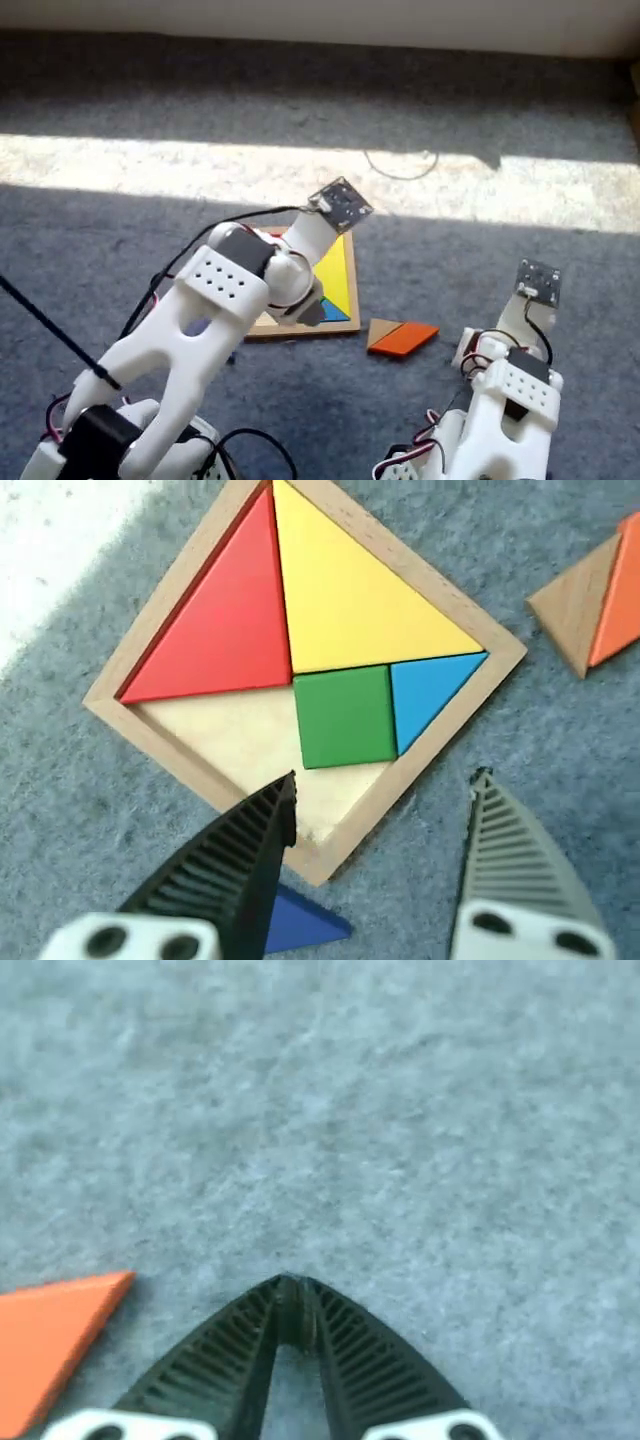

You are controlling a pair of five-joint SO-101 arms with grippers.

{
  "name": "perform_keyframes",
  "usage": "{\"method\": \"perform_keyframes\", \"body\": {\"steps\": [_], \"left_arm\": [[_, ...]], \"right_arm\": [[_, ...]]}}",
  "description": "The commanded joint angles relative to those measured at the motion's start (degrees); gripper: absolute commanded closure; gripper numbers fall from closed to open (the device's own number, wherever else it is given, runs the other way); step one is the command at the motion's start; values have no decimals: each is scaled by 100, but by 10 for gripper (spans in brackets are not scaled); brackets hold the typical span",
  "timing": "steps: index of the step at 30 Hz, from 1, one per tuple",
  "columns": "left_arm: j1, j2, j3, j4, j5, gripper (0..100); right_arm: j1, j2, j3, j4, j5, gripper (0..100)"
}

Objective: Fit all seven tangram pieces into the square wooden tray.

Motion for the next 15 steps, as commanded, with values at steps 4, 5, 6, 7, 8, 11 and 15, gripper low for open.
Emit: {"method": "perform_keyframes", "body": {"steps": [4,5,6,7,8,11,15], "left_arm": [[1156,655,-321,-1143,747,723],[1288,769,-321,-1284,747,723],[1420,884,-321,-1415,756,723],[1525,1015,-321,-1538,791,723],[1613,1138,-330,-1679,897,723],[1745,1552,-488,-1969,1143,722],[1824,2193,-1042,-1767,1152,722]], "right_arm": [[804,-66,-365,-215,-387,995],[848,-66,-365,-215,-387,995],[848,-66,-365,-224,-387,995],[848,-66,-365,-224,-387,995],[840,-66,-365,-224,-387,995],[813,-66,-365,-224,-387,995],[796,-66,-347,-224,-352,995]]}}
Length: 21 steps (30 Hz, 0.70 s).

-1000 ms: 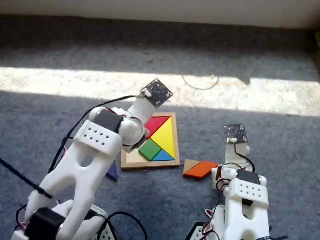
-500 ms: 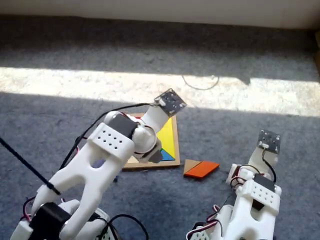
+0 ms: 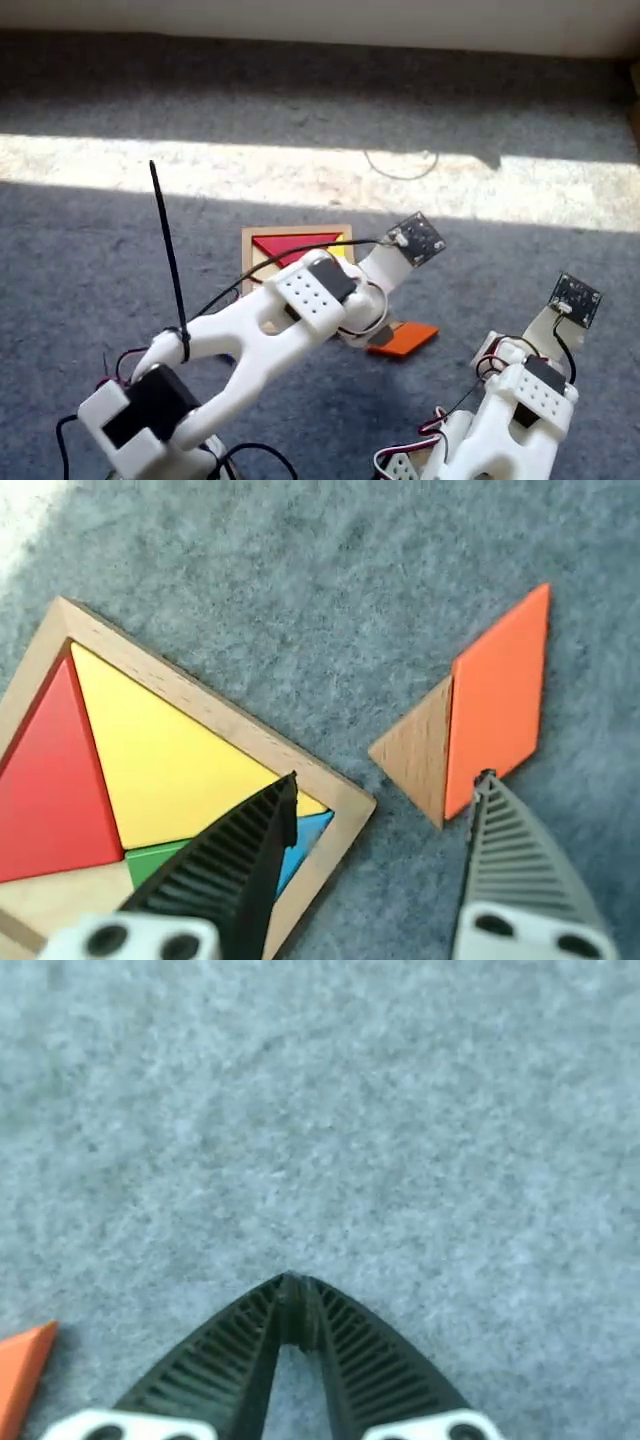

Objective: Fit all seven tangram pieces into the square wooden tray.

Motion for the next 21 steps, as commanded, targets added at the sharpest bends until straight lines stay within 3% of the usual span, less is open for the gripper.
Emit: {"method": "perform_keyframes", "body": {"steps": [1,13,18,21], "left_arm": [[171,549,-840,149,79,722],[110,1921,-1912,1125,35,729],[127,1956,-1912,1196,-255,829],[163,1956,-1903,1196,-334,838]], "right_arm": [[75,-75,-312,-119,0,995],[75,-75,-312,-119,9,995],[75,-75,-312,-119,9,995],[75,-75,-312,-119,9,995]]}}
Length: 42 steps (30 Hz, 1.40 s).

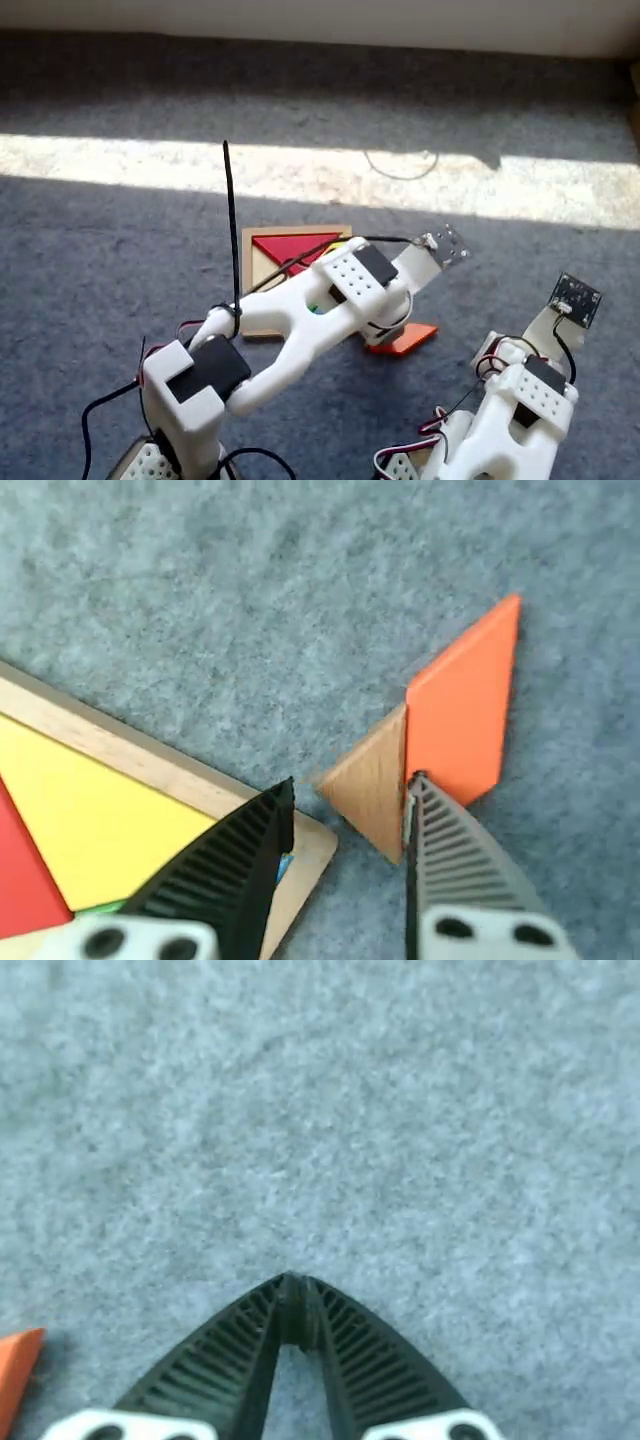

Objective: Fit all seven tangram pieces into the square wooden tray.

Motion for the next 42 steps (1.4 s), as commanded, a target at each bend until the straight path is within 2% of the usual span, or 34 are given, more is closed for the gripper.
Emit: {"method": "perform_keyframes", "body": {"steps": [1,13,20,25,30,34,42], "left_arm": [[75,22,-48,97,-167,838],[84,31,-101,79,-176,842],[365,31,-57,88,-176,844],[426,-13,-57,88,-167,916],[418,-40,-101,105,-158,919],[409,-242,-189,448,-158,919],[259,-1578,-171,1099,-176,919]], "right_arm": [[75,-75,-312,-119,9,995],[40,-75,-312,-119,9,995],[-48,-75,-312,-119,18,995],[-40,-75,-312,-119,18,995],[-40,-75,-312,-119,18,995],[-31,-75,-312,-119,18,995],[-31,-75,-312,-119,18,995]]}}
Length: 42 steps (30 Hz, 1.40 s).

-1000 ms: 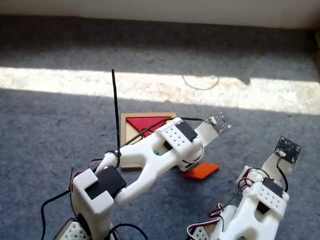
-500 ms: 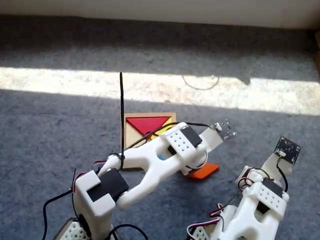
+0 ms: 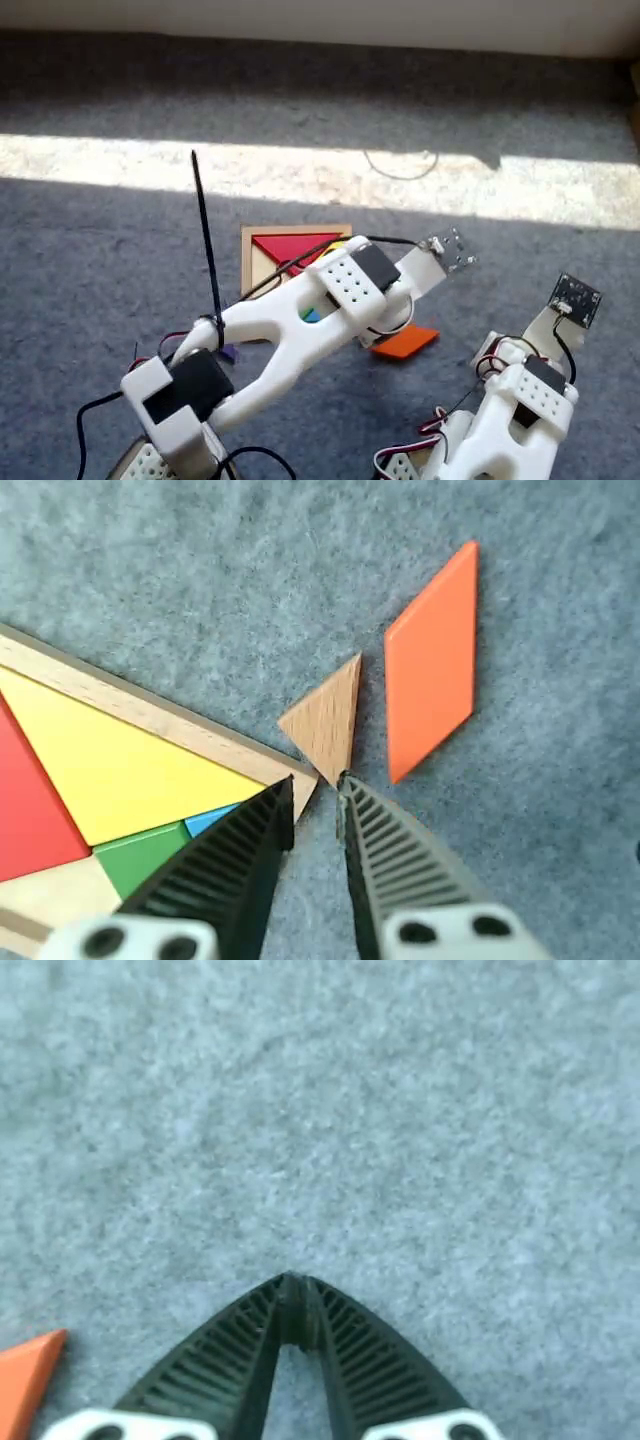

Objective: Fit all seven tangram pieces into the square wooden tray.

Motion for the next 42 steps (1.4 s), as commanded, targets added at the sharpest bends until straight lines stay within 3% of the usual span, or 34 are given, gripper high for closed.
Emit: {"method": "perform_keyframes", "body": {"steps": [1,5,10,17,36,42], "left_arm": [[-136,-884,-154,308,-62,919],[-435,-919,-154,273,-70,896],[-338,-251,-198,211,-35,782],[-171,866,-224,-659,-26,796],[215,1103,-532,-554,220,800],[224,1543,-1059,-396,220,846]], "right_arm": [[-31,-75,-312,-119,18,995],[-40,-75,-312,-119,18,995],[-40,-75,-312,-119,18,995],[-40,-75,-312,-119,18,995],[-40,-75,-312,-119,18,995],[-40,-75,-312,-119,18,995]]}}
